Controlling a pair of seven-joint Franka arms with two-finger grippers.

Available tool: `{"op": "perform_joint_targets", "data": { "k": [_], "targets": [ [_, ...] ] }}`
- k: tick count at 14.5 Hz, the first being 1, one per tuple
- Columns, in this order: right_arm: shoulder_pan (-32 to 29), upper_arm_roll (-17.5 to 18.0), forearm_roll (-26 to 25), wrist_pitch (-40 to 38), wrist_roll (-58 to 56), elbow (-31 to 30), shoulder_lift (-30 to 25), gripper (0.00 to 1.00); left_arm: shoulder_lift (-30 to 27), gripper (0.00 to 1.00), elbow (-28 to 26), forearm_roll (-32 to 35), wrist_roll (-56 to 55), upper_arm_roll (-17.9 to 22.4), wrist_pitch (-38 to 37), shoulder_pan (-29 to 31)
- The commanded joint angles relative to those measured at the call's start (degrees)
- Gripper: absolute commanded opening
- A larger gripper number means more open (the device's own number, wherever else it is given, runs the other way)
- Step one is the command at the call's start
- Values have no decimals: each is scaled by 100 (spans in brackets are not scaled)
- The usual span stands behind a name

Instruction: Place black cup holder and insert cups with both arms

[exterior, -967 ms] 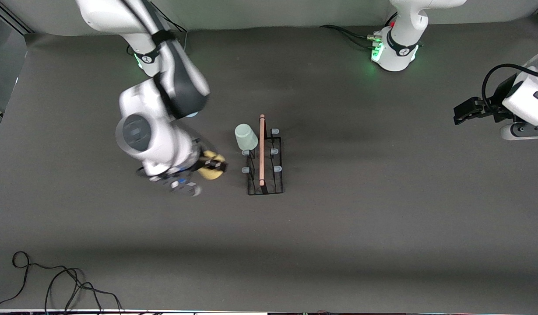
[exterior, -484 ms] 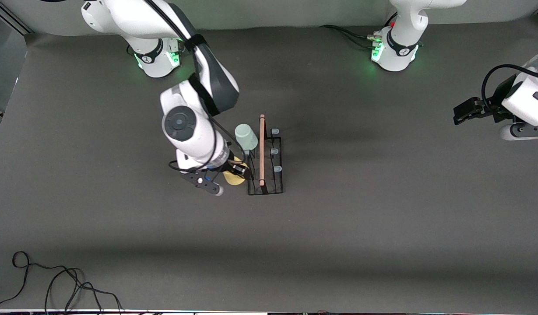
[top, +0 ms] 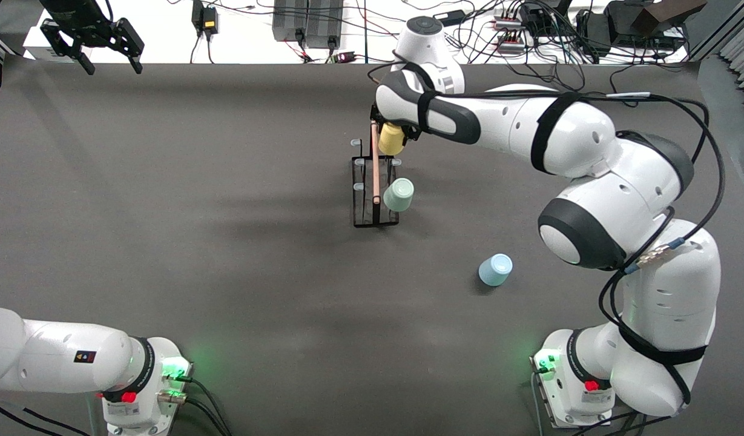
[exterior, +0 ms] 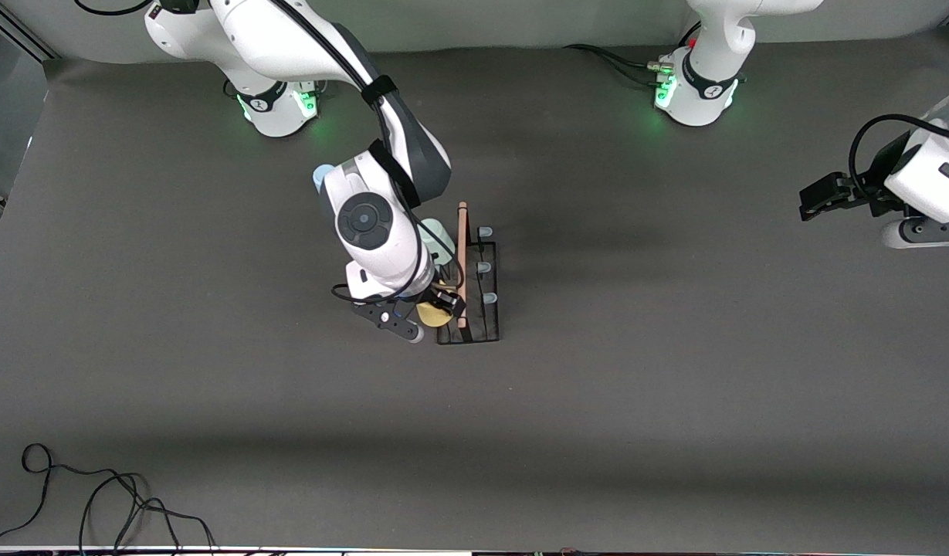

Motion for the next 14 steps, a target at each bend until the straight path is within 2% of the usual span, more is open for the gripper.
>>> {"op": "perform_joint_targets", "data": {
  "k": [1, 5, 8, 11, 14],
  "targets": [
    [50, -53, -69, 73, 142, 51, 104, 99, -43, 100, -30, 86, 62, 56, 61, -78],
    [33, -88, -69, -32, 19, 78, 0, 100, -43, 100, -30, 86, 62, 56, 61, -78],
    [-64, -211, -183, -820, -453, 104, -465, 100, -43, 100, -30, 77, 62, 56, 61, -78],
    [-90, -693, -569, -2260, -1577, 235, -1071, 100, -43, 100, -30, 86, 62, 56, 52, -78],
    [-82, -1396, -640, -3386, -2430, 542, -1573, 100, -43, 100, -30, 77, 62, 56, 52, -78]
  ]
}}
